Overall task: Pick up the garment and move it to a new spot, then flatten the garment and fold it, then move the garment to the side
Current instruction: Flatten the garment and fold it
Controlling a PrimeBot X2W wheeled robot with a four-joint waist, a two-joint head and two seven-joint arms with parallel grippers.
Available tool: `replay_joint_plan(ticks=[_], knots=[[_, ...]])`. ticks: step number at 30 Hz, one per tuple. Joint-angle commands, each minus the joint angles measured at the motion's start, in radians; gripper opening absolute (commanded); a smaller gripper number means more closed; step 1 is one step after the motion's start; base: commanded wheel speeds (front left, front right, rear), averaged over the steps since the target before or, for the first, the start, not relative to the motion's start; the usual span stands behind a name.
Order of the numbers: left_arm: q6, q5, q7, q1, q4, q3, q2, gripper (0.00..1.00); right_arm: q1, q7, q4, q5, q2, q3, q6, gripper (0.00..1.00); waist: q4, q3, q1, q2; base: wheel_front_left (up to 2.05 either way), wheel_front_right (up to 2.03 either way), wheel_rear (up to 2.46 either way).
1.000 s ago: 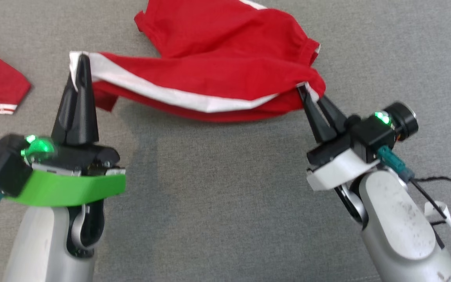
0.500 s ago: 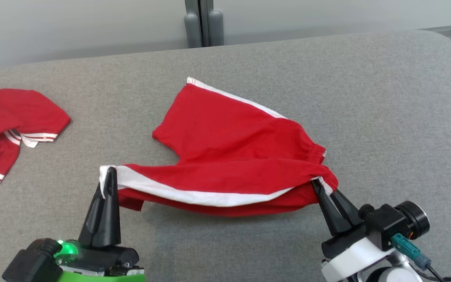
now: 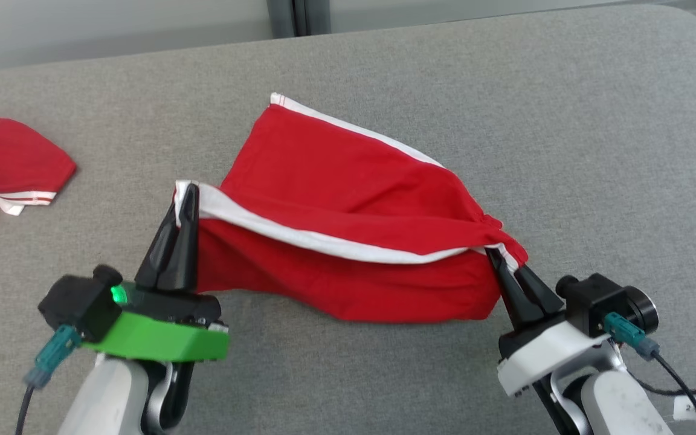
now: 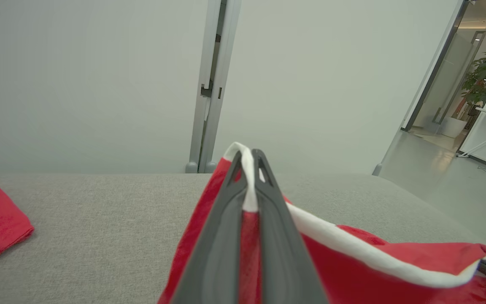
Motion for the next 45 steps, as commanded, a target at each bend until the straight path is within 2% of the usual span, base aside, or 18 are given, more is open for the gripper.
replay_joint_plan(ticks=[1, 5, 13, 19, 27, 29, 31, 32, 33, 34, 35, 36, 40, 45], knots=[[-0.002, -0.005, 0.000, -0.062, 0.036, -0.009, 0.015, 0.00, -0.042, -0.012, 0.023, 0.008, -0.002, -0.003, -0.001, 0.00, -0.026, 0.057, 0.0001, 0.0000, 0.00, 0.00, 0.00], [-0.002, 0.008, 0.000, -0.227, 0.178, -0.048, 0.029, 0.00, -0.145, -0.024, 0.106, 0.023, -0.002, -0.005, -0.001, 0.00, -0.051, 0.125, 0.0001, 0.0000, 0.00, 0.00, 0.00], [-0.001, 0.020, 0.000, -0.497, 0.431, -0.083, 0.019, 0.00, -0.321, -0.064, 0.246, 0.062, -0.002, 0.009, -0.001, 0.00, -0.102, 0.236, 0.0001, 0.0000, 0.00, 0.00, 0.00], [-0.001, 0.025, 0.000, -0.620, 0.565, -0.129, 0.024, 0.00, -0.392, -0.098, 0.323, 0.093, -0.002, 0.026, -0.001, 0.00, -0.123, 0.275, 0.0001, 0.0000, 0.00, 0.00, 0.00], [-0.001, 0.018, 0.000, -0.717, 0.659, -0.147, 0.040, 0.00, -0.433, -0.134, 0.376, 0.139, -0.002, 0.055, -0.001, 0.00, -0.144, 0.291, 0.0001, 0.0000, 0.00, 0.00, 0.00], [-0.001, 0.016, 0.000, -0.728, 0.679, -0.145, 0.043, 0.00, -0.438, -0.143, 0.387, 0.149, -0.003, 0.058, -0.001, 0.16, -0.148, 0.289, 0.0001, 0.0000, 0.00, 0.00, 0.00], [-0.001, 0.015, 0.000, -0.738, 0.702, -0.141, 0.043, 0.00, -0.441, -0.150, 0.398, 0.154, -0.003, 0.063, -0.001, 0.23, -0.151, 0.286, 0.0001, 0.0000, 0.00, 0.00, 0.00], [-0.001, 0.015, 0.000, -0.745, 0.717, -0.139, 0.042, 0.23, -0.442, -0.154, 0.404, 0.158, -0.003, 0.060, -0.001, 0.41, -0.153, 0.283, 0.0001, 0.0000, 0.00, 0.00, 0.00], [-0.001, 0.012, 0.000, -0.746, 0.730, -0.141, 0.040, 0.34, -0.443, -0.156, 0.408, 0.159, -0.003, 0.059, -0.001, 0.95, -0.154, 0.281, 0.0001, 0.0000, 0.00, 0.00, 0.00], [-0.001, 0.006, 0.000, -0.748, 0.744, -0.146, 0.036, 0.56, -0.443, -0.159, 0.414, 0.161, -0.003, 0.055, -0.001, 1.00, -0.155, 0.279, 0.0001, 0.0000, 0.00, 0.00, 0.00], [-0.001, 0.003, 0.000, -0.750, 0.752, -0.151, 0.034, 0.83, -0.442, -0.161, 0.417, 0.160, -0.004, 0.051, -0.001, 1.00, -0.155, 0.276, 0.0001, 0.0000, 0.00, 0.00, 0.00], [-0.001, -0.003, 0.000, -0.756, 0.758, -0.158, 0.030, 1.00, -0.443, -0.165, 0.422, 0.146, -0.003, 0.046, -0.001, 1.00, -0.154, 0.273, 0.0001, 0.0000, 0.00, 0.00, 0.00], [-0.001, -0.026, 0.000, -0.751, 0.766, -0.185, 0.024, 1.00, -0.421, -0.169, 0.418, 0.129, -0.002, 0.030, -0.001, 1.00, -0.143, 0.256, 0.0001, 0.0000, 0.00, 0.00, 0.00], [-0.001, -0.055, 0.000, -0.712, 0.771, -0.212, 0.046, 1.00, -0.380, -0.173, 0.385, 0.099, -0.003, 0.008, -0.001, 1.00, -0.133, 0.225, 0.0001, 0.0000, 0.00, 0.00, 0.00]])
